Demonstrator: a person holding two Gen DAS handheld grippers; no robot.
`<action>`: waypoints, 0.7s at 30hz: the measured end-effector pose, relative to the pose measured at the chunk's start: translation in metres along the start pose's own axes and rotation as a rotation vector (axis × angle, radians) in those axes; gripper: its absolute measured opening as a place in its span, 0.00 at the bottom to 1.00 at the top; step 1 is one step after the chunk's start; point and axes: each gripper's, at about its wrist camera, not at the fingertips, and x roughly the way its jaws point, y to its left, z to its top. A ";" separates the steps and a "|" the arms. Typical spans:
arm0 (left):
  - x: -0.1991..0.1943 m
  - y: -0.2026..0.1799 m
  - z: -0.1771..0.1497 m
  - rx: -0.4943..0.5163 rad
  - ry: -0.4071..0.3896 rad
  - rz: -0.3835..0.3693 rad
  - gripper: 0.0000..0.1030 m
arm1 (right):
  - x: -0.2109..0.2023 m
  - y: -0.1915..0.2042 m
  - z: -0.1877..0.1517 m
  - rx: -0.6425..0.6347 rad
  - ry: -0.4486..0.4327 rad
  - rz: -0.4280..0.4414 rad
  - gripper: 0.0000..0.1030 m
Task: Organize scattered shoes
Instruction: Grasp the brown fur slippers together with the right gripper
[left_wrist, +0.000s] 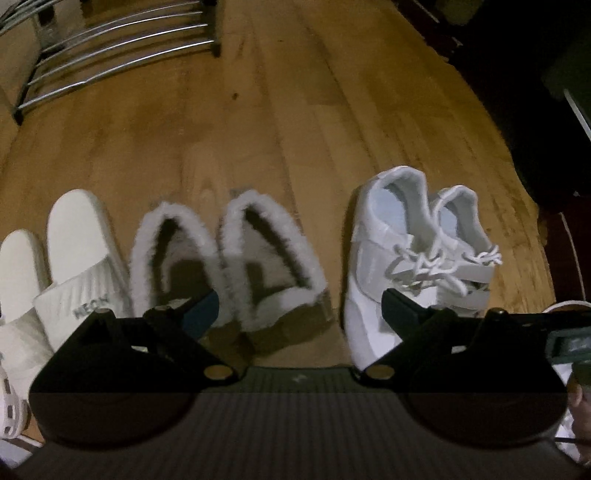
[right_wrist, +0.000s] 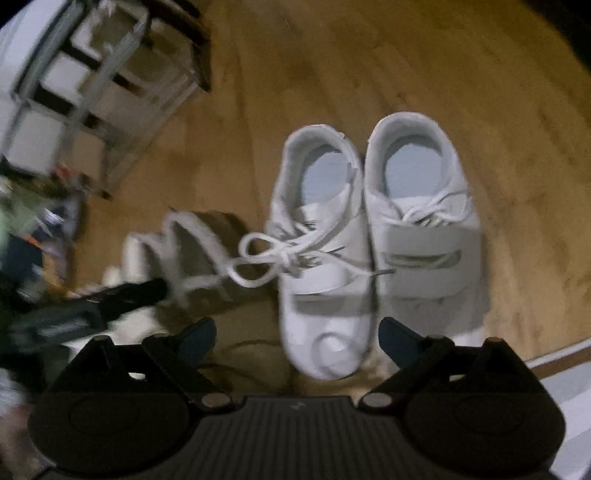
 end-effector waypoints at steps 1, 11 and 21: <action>-0.001 0.003 -0.001 0.002 0.000 0.005 0.93 | 0.003 0.004 -0.003 -0.013 0.005 -0.019 0.89; -0.022 0.115 -0.034 -0.022 0.065 0.048 0.98 | 0.023 0.056 -0.012 -0.170 0.044 0.016 0.82; -0.021 0.221 -0.064 -0.191 -0.051 0.184 0.98 | 0.049 0.165 -0.021 -0.480 -0.013 -0.004 0.80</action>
